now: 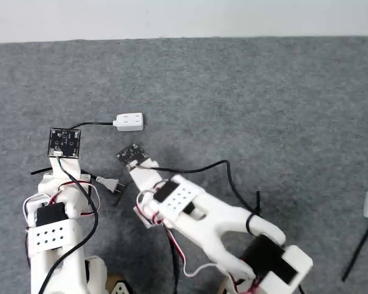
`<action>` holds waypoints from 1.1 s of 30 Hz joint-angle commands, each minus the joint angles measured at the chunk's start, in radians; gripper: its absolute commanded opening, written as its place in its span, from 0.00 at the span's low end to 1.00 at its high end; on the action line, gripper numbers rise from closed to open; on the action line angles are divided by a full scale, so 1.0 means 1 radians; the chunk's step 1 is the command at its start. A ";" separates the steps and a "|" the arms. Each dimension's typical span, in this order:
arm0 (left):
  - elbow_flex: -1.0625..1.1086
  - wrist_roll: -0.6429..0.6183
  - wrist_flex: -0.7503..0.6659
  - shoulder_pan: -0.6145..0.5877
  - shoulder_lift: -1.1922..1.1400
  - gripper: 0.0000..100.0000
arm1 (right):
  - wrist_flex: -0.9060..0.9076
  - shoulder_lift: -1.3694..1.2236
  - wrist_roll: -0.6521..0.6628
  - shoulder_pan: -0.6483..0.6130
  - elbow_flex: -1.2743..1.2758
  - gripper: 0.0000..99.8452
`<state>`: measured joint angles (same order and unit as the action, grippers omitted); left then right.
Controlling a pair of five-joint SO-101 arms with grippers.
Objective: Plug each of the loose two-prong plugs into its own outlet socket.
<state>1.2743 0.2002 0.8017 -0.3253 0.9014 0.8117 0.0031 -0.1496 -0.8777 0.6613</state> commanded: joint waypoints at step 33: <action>-0.001 0.014 0.009 -0.002 0.011 0.09 | 0.067 0.289 0.605 1.705 0.049 0.20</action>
<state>1.2881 0.2002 0.8017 -0.3253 0.9014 0.8224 0.3115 0.4473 0.8224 0.8071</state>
